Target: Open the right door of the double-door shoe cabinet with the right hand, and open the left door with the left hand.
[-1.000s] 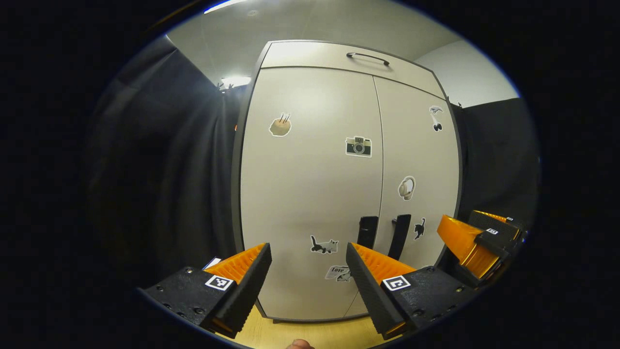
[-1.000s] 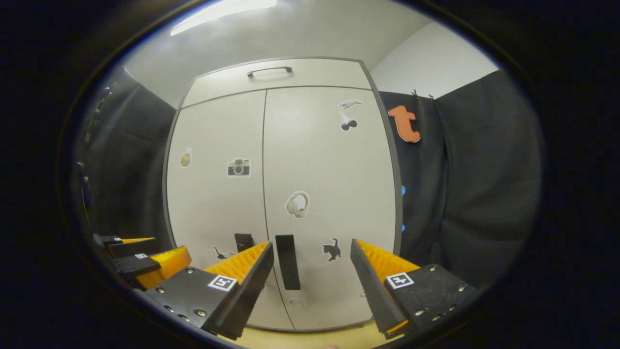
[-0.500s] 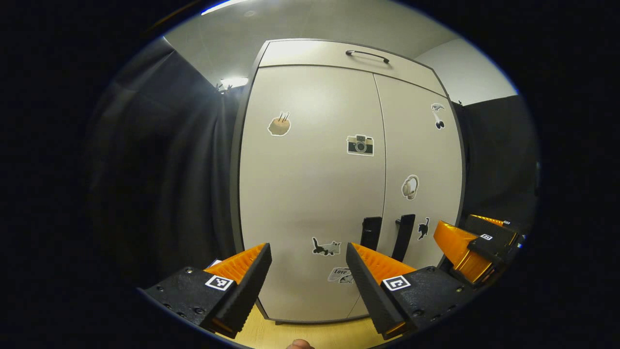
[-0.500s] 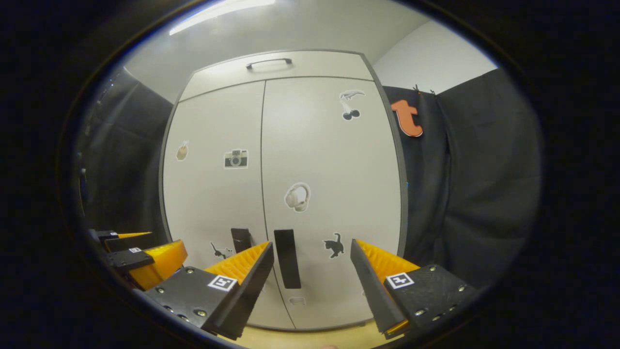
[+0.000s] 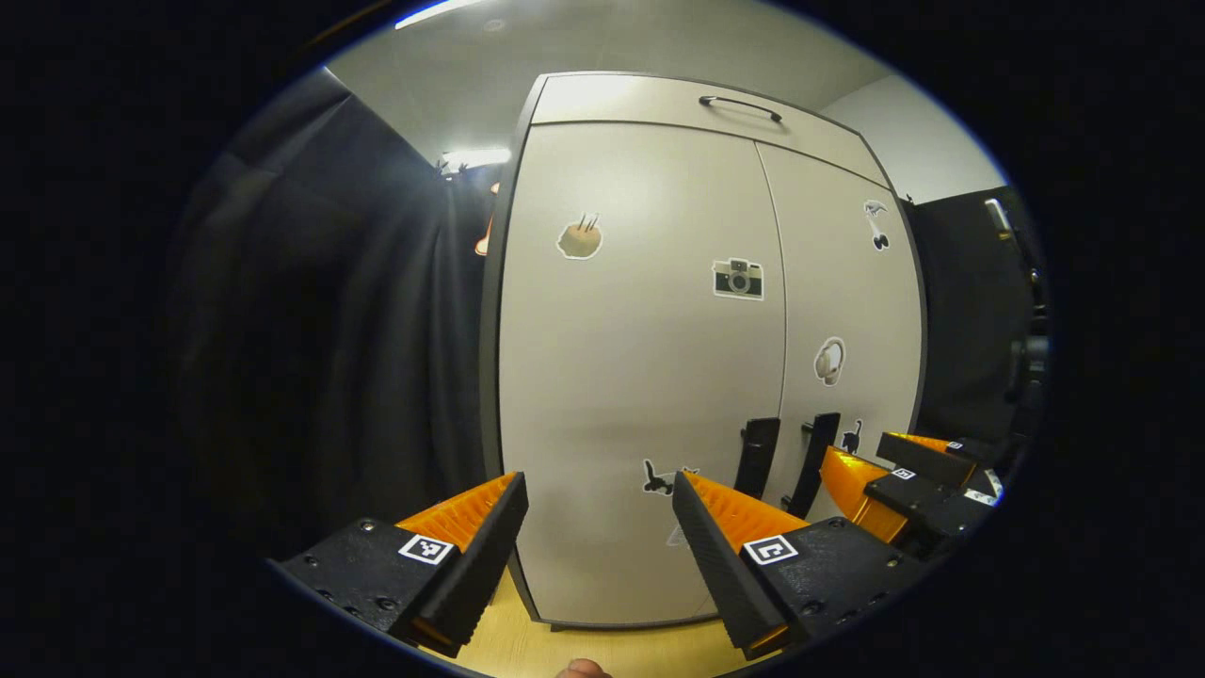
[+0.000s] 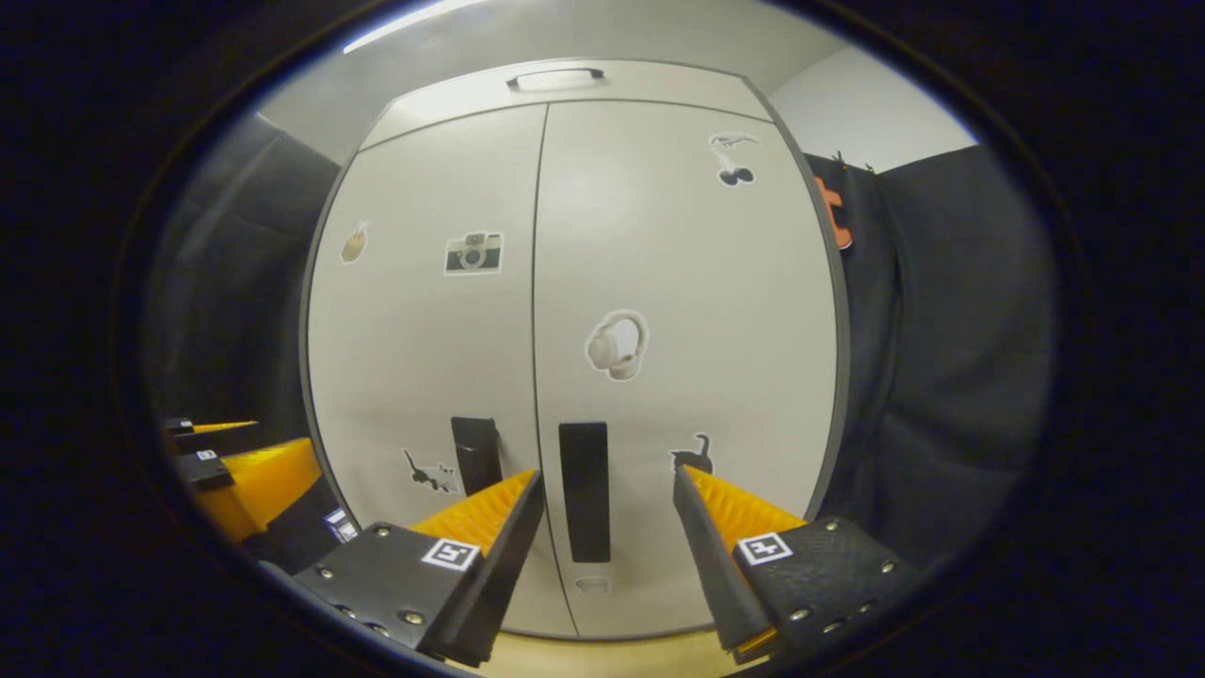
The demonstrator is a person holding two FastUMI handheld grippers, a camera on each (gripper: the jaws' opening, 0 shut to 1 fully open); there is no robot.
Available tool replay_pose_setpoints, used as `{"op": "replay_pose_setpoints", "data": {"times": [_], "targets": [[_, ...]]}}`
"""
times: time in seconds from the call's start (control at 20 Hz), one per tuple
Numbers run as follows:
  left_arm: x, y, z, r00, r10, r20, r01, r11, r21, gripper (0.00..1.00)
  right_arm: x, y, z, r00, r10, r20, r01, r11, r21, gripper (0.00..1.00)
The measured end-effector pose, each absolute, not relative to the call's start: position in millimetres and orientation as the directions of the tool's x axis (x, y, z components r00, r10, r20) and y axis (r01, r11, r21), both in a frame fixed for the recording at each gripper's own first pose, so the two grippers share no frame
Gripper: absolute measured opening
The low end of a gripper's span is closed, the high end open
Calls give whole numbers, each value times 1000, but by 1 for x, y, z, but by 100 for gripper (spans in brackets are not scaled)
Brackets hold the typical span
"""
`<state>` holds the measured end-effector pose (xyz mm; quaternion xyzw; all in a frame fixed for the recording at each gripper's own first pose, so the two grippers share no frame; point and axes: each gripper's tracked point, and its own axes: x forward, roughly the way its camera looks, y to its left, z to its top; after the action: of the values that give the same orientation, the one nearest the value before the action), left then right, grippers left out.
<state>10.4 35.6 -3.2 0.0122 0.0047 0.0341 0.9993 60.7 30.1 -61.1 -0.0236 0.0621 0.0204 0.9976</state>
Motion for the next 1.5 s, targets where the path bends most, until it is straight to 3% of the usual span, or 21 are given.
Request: {"op": "replay_pose_setpoints", "data": {"times": [0.15, 0.25, 0.45, 0.5, 0.55, 0.65, 0.7, 0.75, 0.85, 0.9, 0.95, 1.2, 1.3, 1.35, 1.4, 1.45, 1.5], "targets": [[9, 46, -3, 996, 84, -8, -83, 996, 26, 96, 75, 38, -75, 986, 37, -160, -46, 997, -54, 80], [8, 53, -4, 995, 95, -8, -94, 995, 29, 96, 78, 40, -80, 985, 29, -172, -37, 998, -42, 72], [6, 64, -4, 993, 114, -10, -114, 993, 23, 96, 89, 42, -90, 981, 17, -193, -26, 999, -43, 72], [6, 67, -4, 993, 118, -11, -118, 993, 21, 96, 90, 43, -89, 981, 17, -191, -26, 999, -42, 56], [6, 69, -4, 993, 121, -11, -121, 992, 19, 96, 93, 43, -91, 981, 14, -194, -23, 999, -43, 62], [4, 75, -5, 992, 128, -13, -128, 992, 16, 96, 96, 41, -93, 980, -3, -197, -5, 999, -42, 62], [3, 79, -5, 991, 134, -13, -134, 991, 17, 96, 100, 43, -93, 981, -4, -195, -1, 1000, -27, 44], [1, 83, -5, 990, 142, -13, -141, 990, 19, 96, 102, 44, -94, 980, -3, -197, -2, 1000, -22, 35], [-2, 90, -6, 988, 155, -15, -155, 988, 20, 96, 100, 42, -99, 975, -15, -223, 7, 999, -36, 40], [-4, 94, -6, 987, 161, -16, -161, 987, 18, 96, 106, 42, -96, 979, -25, -204, 20, 999, -26, 27], [-6, 97, -6, 986, 168, -18, -168, 986, 16, 96, 105, 44, -99, 976, -26, -215, 21, 999, -28, 31], [-15, 109, -12, 981, 189, -40, -188, 982, 7, 96, 105, 43, -99, 982, -24, -189, 18, 999, -33, 31], [-19, 108, -11, 982, 185, -40, -185, 983, 5, 96, 104, 43, -100, 981, -21, -194, 17, 1000, -19, 26], [-21, 108, -11, 982, 183, -39, -183, 983, 8, 96, 104, 43, -99, 980, -20, -196, 18, 1000, -12, 31], [-23, 107, -10, 983, 182, -38, -182, 983, 12, 99, 104, 43, -100, 980, -17, -200, 15, 1000, -13, 26], [-26, 107, -10, 983, 181, -38, -181, 983, 15, 96, 99, 40, -98, 979, -32, -202, 34, 999, 4, 31], [-28, 108, -9, 983, 181, -39, -181, 983, 19, 96, 105, 41, -98, 983, -44, -180, 54, 997, 50, 23]]}}
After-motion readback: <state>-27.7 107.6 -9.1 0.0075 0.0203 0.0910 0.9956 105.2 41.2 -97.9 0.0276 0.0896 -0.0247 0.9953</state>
